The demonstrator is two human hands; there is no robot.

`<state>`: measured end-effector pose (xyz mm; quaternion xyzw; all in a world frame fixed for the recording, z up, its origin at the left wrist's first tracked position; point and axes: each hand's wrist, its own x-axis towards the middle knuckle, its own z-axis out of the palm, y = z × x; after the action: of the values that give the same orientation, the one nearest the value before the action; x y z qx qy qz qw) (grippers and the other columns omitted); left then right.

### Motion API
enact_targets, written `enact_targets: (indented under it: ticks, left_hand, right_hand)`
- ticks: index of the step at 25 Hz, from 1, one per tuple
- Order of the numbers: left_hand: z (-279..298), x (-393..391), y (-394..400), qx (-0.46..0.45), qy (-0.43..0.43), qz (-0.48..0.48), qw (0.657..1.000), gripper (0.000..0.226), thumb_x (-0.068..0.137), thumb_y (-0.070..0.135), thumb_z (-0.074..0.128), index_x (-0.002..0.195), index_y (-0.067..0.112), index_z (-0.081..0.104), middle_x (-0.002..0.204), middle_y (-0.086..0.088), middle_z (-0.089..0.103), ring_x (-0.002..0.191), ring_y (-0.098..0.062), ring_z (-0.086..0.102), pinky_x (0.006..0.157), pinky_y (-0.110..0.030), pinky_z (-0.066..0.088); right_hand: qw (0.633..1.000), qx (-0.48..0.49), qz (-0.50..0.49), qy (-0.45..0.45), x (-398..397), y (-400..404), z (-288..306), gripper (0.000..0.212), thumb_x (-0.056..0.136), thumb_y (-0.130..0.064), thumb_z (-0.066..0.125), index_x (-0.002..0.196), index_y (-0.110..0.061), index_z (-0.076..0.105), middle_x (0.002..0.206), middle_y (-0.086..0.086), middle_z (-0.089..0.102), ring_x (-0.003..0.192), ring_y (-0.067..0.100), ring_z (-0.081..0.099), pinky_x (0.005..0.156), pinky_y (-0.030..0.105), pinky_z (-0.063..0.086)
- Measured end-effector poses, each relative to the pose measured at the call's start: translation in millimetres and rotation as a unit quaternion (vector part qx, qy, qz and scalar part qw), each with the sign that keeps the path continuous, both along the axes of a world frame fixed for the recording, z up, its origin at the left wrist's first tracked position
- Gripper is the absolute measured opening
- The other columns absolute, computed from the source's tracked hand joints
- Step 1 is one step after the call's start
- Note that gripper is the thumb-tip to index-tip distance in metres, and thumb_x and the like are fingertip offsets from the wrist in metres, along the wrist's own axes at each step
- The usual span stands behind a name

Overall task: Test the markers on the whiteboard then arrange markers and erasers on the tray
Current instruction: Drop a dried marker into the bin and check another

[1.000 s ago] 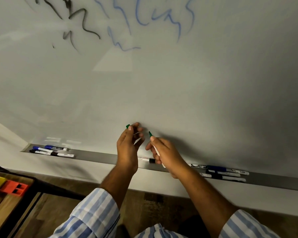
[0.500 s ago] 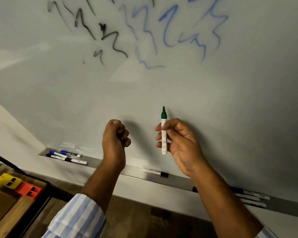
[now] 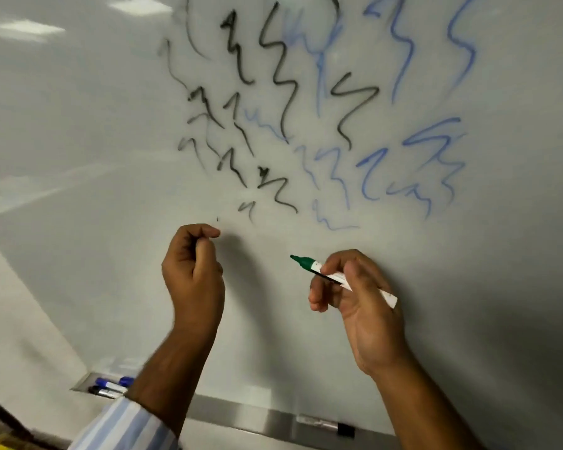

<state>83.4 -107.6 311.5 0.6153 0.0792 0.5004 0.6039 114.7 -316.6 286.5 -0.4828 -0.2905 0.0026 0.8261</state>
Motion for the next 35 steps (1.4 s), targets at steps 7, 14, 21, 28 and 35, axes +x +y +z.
enact_targets:
  ticks: [7, 14, 21, 28, 35]
  left_hand:
    - [103.0, 25.7, 79.6, 0.245, -0.14, 0.112, 0.953, 0.033, 0.103, -0.003, 0.041, 0.118, 0.016, 0.062, 0.106, -0.009, 0.061, 0.088, -0.03, 0.061, 0.08, -0.051, 0.051]
    - [208.8, 52.8, 120.9, 0.425, -0.185, 0.153, 0.873, 0.055, 0.096, -0.018, 0.037, 0.143, 0.001, 0.06, 0.157, -0.014, 0.05, 0.155, -0.026, 0.038, 0.13, -0.041, 0.027]
    - [215.6, 67.4, 132.7, 0.46, -0.144, 0.211, 0.85, 0.062, 0.105, -0.003, 0.037, 0.161, 0.022, 0.042, 0.172, -0.001, 0.032, 0.164, -0.021, 0.017, 0.133, -0.051, 0.003]
    - [204.2, 70.3, 135.5, 0.458, -0.129, 0.229, 0.849, 0.062, 0.108, 0.001, 0.038, 0.165, 0.023, 0.035, 0.174, 0.001, 0.026, 0.165, -0.021, 0.012, 0.133, -0.055, 0.002]
    - [188.4, 70.3, 135.6, 0.438, -0.126, 0.234, 0.859, 0.06, 0.106, 0.003, 0.037, 0.165, 0.019, 0.035, 0.174, -0.002, 0.028, 0.164, -0.026, 0.014, 0.133, -0.055, 0.002]
  right_hand:
    - [0.941, -0.048, -0.268, -0.2, -7.4, 15.7, 64.4, 0.006, 0.088, -0.031, 0.066, 0.089, -0.026, 0.066, 0.079, 0.003, 0.074, 0.064, 0.024, 0.07, 0.054, 0.036, 0.056]
    - [0.745, -0.15, -0.493, -0.424, 6.3, 7.0, 122.8, 0.014, 0.092, -0.012, 0.075, 0.102, -0.003, 0.077, 0.095, -0.001, 0.075, 0.081, 0.013, 0.071, 0.068, 0.027, 0.058]
    - [0.637, -0.234, -0.544, -0.493, 22.5, 4.4, 139.7, 0.021, 0.096, -0.019, 0.074, 0.102, 0.001, 0.079, 0.091, 0.007, 0.077, 0.076, 0.019, 0.069, 0.072, 0.029, 0.059]
    - [0.605, -0.289, -0.572, -0.471, 13.5, -9.2, 110.0, 0.021, 0.097, -0.02, 0.071, 0.096, -0.001, 0.08, 0.084, 0.007, 0.075, 0.068, 0.022, 0.067, 0.067, 0.028, 0.057]
    - [0.677, -0.276, -0.518, -0.444, 7.1, 6.2, 85.6, 0.018, 0.096, -0.016, 0.072, 0.106, -0.003, 0.079, 0.096, 0.005, 0.076, 0.082, 0.021, 0.071, 0.075, 0.033, 0.059]
